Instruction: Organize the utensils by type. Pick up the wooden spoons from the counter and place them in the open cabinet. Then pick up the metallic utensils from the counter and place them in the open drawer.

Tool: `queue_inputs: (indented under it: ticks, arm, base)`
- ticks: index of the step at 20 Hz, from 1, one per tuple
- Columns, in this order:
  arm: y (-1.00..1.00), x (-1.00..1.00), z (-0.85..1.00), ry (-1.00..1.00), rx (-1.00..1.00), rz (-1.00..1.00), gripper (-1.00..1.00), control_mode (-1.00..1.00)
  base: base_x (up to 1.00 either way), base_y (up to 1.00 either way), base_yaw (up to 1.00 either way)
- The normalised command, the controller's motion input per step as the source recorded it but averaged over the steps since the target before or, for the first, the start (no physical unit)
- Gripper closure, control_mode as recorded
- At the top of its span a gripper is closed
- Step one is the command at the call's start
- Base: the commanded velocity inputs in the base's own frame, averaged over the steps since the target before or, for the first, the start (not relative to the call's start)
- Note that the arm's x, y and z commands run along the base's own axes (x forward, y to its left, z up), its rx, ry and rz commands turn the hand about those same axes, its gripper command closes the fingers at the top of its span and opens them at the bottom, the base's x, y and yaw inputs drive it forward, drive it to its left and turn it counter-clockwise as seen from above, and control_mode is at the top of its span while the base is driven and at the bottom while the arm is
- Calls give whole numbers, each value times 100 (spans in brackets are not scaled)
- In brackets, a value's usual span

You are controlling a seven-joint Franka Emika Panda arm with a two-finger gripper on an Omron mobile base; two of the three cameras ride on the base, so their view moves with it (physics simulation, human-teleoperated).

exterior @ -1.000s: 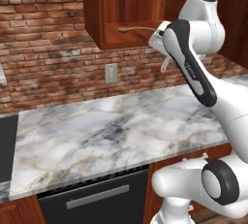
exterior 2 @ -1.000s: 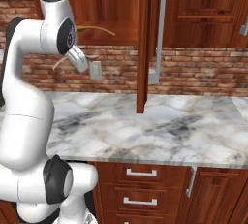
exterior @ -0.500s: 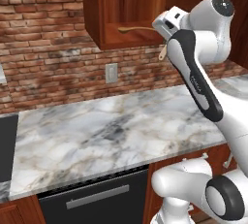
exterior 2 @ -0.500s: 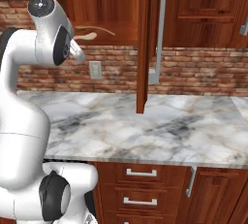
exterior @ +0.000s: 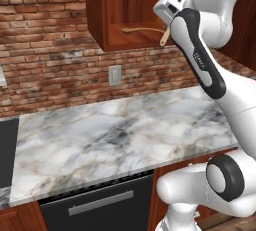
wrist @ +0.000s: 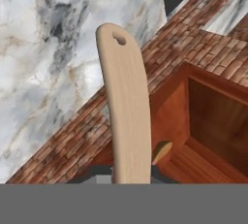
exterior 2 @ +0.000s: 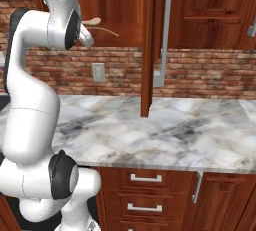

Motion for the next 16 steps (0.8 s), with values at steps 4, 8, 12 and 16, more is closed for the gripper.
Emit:
queue_inputs:
  ticks: [4, 8, 12, 16]
  arm:
    - [0, 58, -2, -5, 0, 8, 100, -100]
    - [0, 64, -22, -1, 0, 7, 100, -100]
    - [0, 55, -39, -1, 0, 5, 100, -100]
    - [0, 52, -15, 0, 0, 3, 100, -100]
  base:
    - [0, 0, 0]
    - [0, 0, 0]
    - [0, 0, 0]
    - [0, 0, 0]
